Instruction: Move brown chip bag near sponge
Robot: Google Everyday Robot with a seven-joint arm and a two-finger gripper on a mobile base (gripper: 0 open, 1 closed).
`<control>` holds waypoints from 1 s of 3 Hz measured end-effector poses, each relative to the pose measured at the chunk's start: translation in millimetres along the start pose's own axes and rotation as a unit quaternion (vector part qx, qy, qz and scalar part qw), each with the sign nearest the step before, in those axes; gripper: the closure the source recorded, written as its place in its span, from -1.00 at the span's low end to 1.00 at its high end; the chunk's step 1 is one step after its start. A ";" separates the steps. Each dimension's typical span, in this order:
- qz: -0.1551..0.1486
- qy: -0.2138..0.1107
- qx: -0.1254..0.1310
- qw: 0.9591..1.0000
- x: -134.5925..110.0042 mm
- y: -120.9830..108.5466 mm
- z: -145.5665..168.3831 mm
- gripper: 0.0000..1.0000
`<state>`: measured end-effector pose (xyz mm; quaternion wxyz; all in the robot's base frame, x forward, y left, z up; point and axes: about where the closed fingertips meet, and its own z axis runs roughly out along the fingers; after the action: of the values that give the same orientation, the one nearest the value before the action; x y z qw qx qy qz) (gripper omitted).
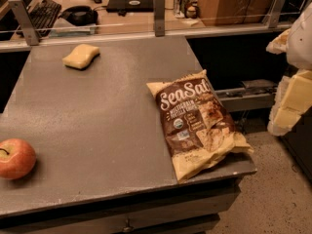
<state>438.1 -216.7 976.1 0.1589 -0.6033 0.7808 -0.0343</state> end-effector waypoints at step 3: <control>0.017 -0.065 -0.022 0.997 -40.7 -8.8 33.3 -1.00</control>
Offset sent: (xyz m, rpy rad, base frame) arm 0.0273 0.0276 -0.0139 0.1276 0.0053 0.0112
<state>465.0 -175.7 955.2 0.1972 -0.5939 0.7796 0.0248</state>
